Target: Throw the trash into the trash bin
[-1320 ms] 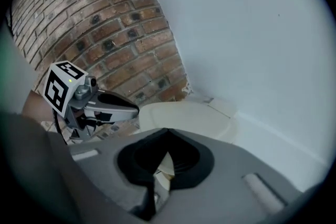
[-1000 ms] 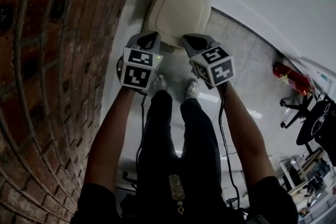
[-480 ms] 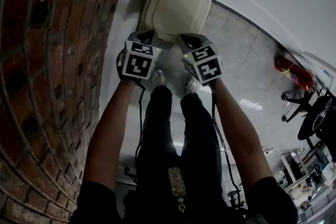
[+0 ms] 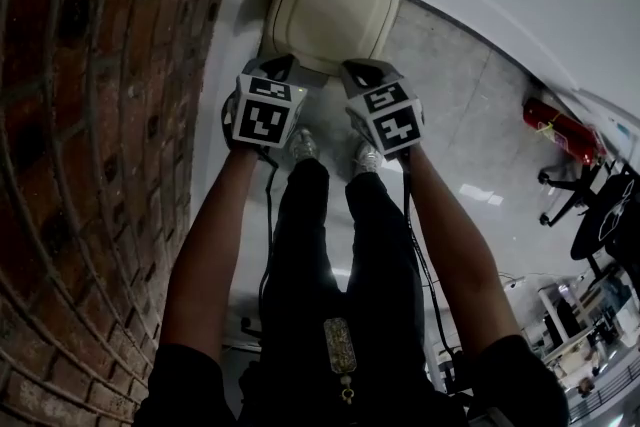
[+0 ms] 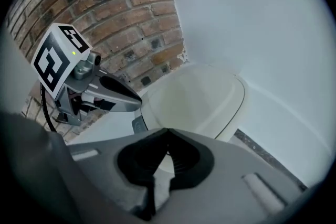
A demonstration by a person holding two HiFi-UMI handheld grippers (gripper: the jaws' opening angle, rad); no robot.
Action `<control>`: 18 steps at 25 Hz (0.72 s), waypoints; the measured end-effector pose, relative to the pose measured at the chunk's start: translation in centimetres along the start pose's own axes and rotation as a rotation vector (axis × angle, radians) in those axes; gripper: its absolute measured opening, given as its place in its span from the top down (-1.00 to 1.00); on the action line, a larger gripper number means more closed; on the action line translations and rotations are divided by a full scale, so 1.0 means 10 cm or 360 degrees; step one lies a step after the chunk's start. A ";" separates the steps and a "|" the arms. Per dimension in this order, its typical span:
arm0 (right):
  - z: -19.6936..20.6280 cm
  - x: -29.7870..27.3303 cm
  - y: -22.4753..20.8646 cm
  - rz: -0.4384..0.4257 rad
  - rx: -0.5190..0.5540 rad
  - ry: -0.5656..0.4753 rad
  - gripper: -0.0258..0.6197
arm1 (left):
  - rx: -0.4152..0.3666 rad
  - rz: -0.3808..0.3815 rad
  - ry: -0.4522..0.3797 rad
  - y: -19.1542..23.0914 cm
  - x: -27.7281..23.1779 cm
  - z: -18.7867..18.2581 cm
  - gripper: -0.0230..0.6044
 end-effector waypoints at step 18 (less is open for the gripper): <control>-0.99 1.98 0.82 0.0008 -0.0021 -0.0591 0.91 | -0.0087 0.0129 -0.0552 -0.75 1.88 -0.95 0.91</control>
Point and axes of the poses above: the fingertips, and each gripper's own axes: x backward along the fingers, y to its left, z out of its underside, the point moved 4 cm from there along x, backward along the fingers, and after that the axes turned 3 degrees about -y, right-handed, at the moved point
